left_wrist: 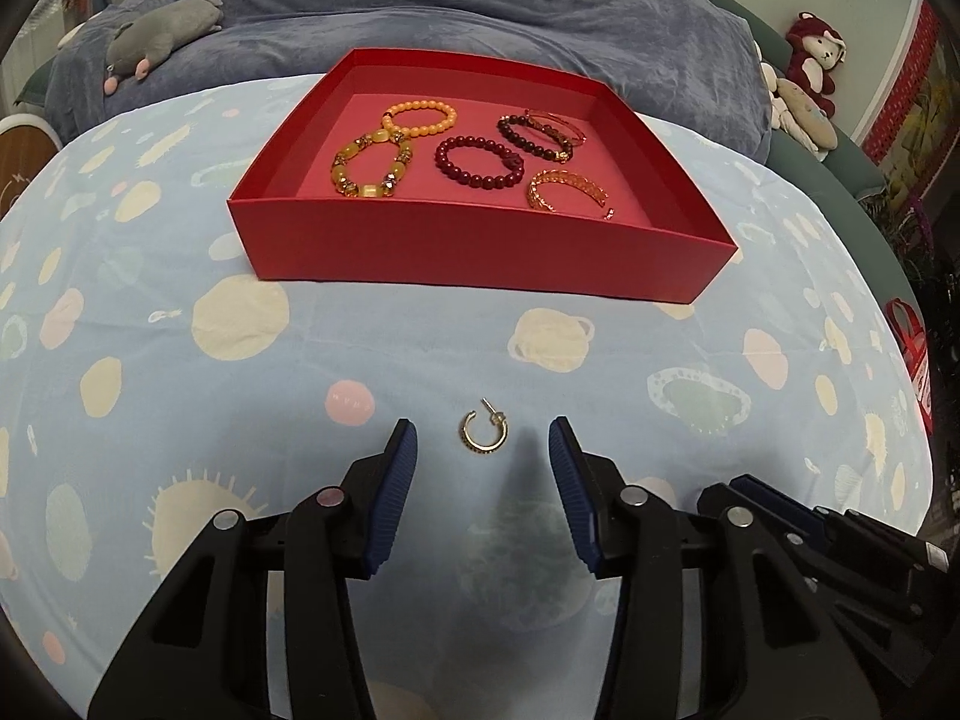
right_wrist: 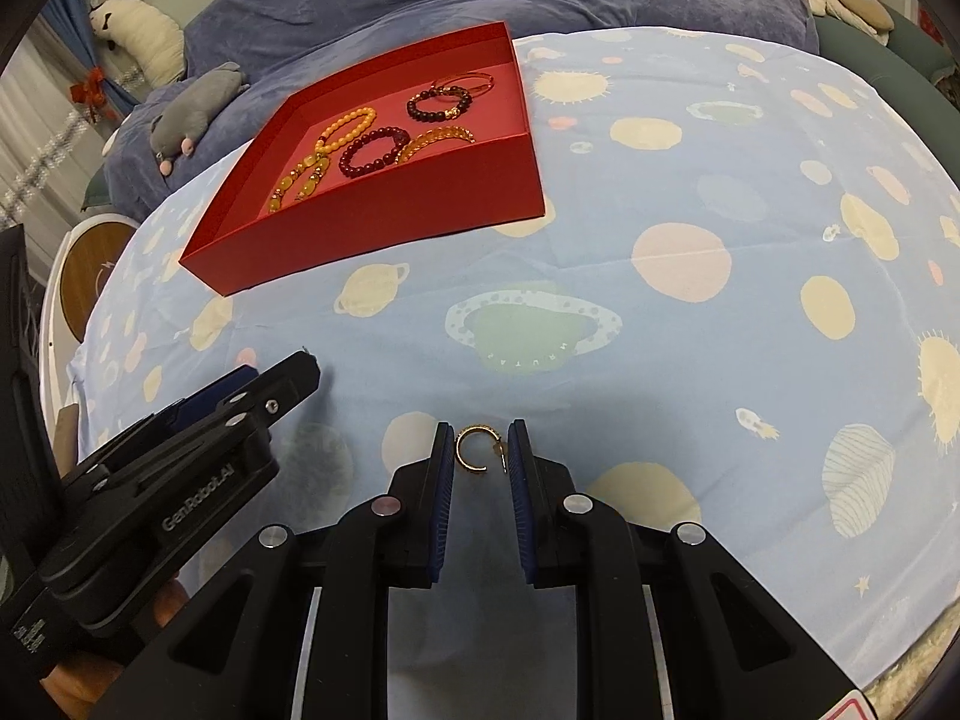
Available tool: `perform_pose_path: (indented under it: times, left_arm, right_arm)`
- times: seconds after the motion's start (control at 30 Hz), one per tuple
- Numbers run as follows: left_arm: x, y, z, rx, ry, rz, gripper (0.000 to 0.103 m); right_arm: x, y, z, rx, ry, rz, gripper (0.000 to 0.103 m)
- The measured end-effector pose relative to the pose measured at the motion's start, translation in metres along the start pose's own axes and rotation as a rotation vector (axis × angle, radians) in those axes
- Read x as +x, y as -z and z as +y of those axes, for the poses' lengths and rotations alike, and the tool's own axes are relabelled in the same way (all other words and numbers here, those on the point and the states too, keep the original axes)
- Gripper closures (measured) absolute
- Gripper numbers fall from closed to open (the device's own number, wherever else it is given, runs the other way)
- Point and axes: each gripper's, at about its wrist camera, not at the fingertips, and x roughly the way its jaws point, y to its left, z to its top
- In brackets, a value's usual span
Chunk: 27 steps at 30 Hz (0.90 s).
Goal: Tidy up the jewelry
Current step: 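Grasp one gold hoop with the right gripper while the left gripper grasps the other hoop, then carry both gold hoops over the red tray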
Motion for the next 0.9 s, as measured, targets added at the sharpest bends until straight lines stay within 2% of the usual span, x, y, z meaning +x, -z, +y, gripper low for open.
perform_pose_path:
  times: [0.1, 0.2, 0.3, 0.33, 0.67, 0.9]
  left_arm:
    - [0.006, -0.001, 0.001, 0.004, -0.008, 0.005, 0.073]
    - [0.006, 0.001, -0.001, 0.030, -0.022, -0.004, 0.074]
    - [0.006, 0.002, -0.002, 0.045, -0.037, -0.012, 0.085]
    - [0.006, 0.002, -0.001, 0.041, -0.036, -0.013, 0.086]
    - [-0.008, 0.007, 0.006, 0.007, -0.015, -0.009, 0.086]
    - [-0.035, 0.024, 0.020, -0.039, -0.013, -0.002, 0.086]
  right_arm:
    - [0.002, 0.000, 0.001, 0.000, -0.005, 0.001, 0.086]
    - [0.003, 0.001, -0.001, 0.007, -0.008, 0.004, 0.086]
    - [0.003, 0.002, 0.000, 0.009, -0.008, 0.006, 0.086]
    - [0.003, 0.002, 0.000, 0.008, -0.008, 0.007, 0.086]
    - [-0.008, 0.007, 0.007, -0.012, -0.020, 0.001, 0.086]
    - [-0.021, 0.028, 0.019, -0.053, -0.034, 0.014, 0.086]
